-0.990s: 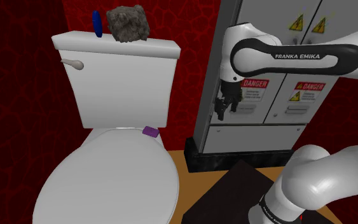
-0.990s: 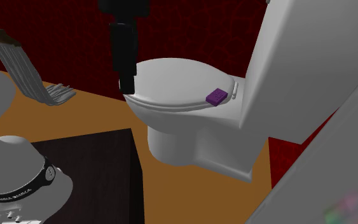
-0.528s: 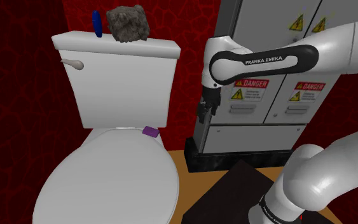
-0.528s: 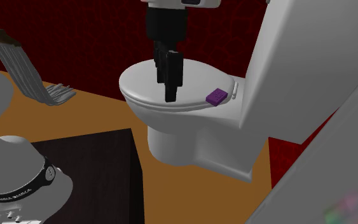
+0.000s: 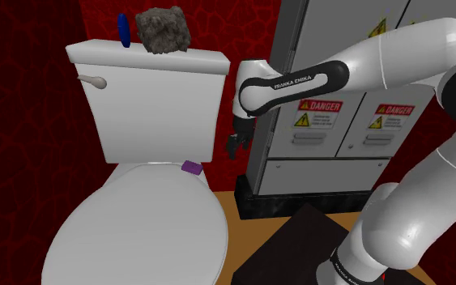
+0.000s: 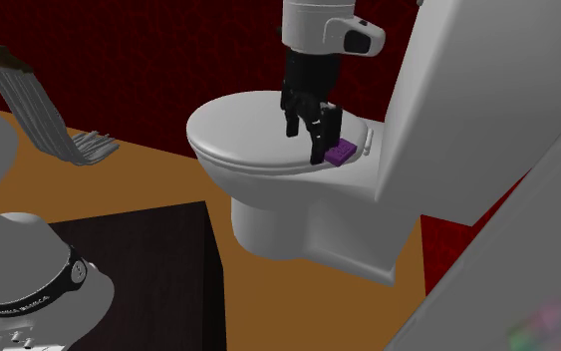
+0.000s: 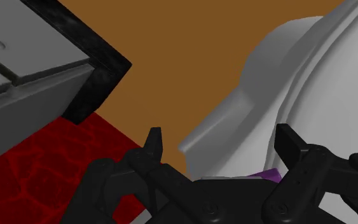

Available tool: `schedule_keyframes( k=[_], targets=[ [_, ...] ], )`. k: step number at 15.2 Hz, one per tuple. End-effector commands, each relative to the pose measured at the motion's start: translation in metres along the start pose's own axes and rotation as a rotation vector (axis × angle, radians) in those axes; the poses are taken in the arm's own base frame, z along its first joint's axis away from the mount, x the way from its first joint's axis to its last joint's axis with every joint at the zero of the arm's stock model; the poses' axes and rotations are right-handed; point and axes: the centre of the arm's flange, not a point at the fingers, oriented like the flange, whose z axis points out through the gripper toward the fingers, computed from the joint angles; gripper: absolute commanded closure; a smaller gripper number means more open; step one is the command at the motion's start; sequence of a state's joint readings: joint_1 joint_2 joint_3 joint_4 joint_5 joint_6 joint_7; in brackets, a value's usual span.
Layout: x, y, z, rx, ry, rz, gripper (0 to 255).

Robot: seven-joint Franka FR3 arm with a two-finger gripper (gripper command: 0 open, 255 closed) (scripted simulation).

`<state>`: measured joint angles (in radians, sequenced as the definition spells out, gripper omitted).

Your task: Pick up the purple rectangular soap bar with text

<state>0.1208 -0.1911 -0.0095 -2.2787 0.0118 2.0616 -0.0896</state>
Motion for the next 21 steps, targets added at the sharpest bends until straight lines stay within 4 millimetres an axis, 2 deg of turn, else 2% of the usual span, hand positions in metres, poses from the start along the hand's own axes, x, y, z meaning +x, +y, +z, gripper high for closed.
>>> schedule_keyframes(
  k=[1,13,21],
  targets=[
    [0.024,-0.011,0.012,0.016,0.015,-0.032,0],
    [0.141,-0.068,0.065,0.110,0.097,-0.219,0],
    [0.142,-0.068,0.105,0.110,0.097,-0.219,0]
  ],
)
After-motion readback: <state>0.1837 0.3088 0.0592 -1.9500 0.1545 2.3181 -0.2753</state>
